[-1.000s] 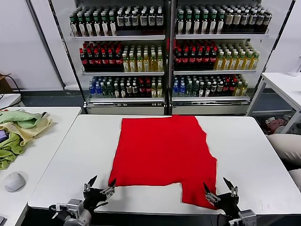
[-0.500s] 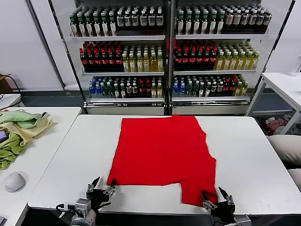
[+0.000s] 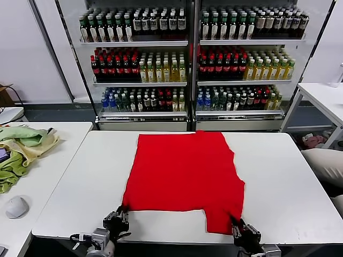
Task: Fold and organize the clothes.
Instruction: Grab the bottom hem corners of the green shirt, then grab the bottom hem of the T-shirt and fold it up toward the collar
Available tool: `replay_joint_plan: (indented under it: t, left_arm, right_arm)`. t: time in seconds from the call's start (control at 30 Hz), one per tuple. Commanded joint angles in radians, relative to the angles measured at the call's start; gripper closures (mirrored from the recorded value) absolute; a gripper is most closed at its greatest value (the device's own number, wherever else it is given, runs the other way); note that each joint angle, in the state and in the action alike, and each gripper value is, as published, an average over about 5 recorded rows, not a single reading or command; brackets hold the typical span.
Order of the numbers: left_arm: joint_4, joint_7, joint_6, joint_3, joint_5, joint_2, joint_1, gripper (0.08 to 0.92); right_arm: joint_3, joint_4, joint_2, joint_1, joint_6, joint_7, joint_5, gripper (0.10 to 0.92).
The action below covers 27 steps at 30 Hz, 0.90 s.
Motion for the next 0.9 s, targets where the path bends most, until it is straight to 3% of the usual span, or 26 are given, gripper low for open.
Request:
replay_joint_plan:
  t: [0.03,0.27,0.53,0.6,0.7,0.9]
  left_arm:
    - [-0.096,0.022,-0.038,-0.035,0.009,0.024,0.044,0.875]
    - [-0.303,0.000,-0.043,-0.118,0.010,0.122,0.275,0.914]
    - [-0.422,-0.060,-0.095,-0.162,0.104,0.172,0.621,0.914]
    - [-0.440,-0.075,-0.141,-0.184,0.112,0.182,0.655,0.914]
    - [-0.428,-0.062,-0.166,-0.226,0.053,0.176,0.528,0.914]
    - [-0.206,0.007,-0.114,-0.177,-0.034,0.131,0.055,0.914]
  right_arm:
    - [0.063,0.078,-0.034,-0.020,0.011,-0.033,0.055,0.905]
    - [0.236,0.250,-0.117,-0.239,-0.022,-0.113,0.065,0.905]
    - [0.237,0.335,-0.107,-0.416,-0.049,-0.172,-0.069,0.905]
    - [0.235,0.349,-0.109,-0.407,-0.044,-0.160,-0.063,0.905]
    - [0.213,0.344,-0.109,-0.294,-0.047,-0.105,0.004,0.905]
    - [0.106,0.215,-0.099,0.052,-0.100,-0.014,0.069,0.905]
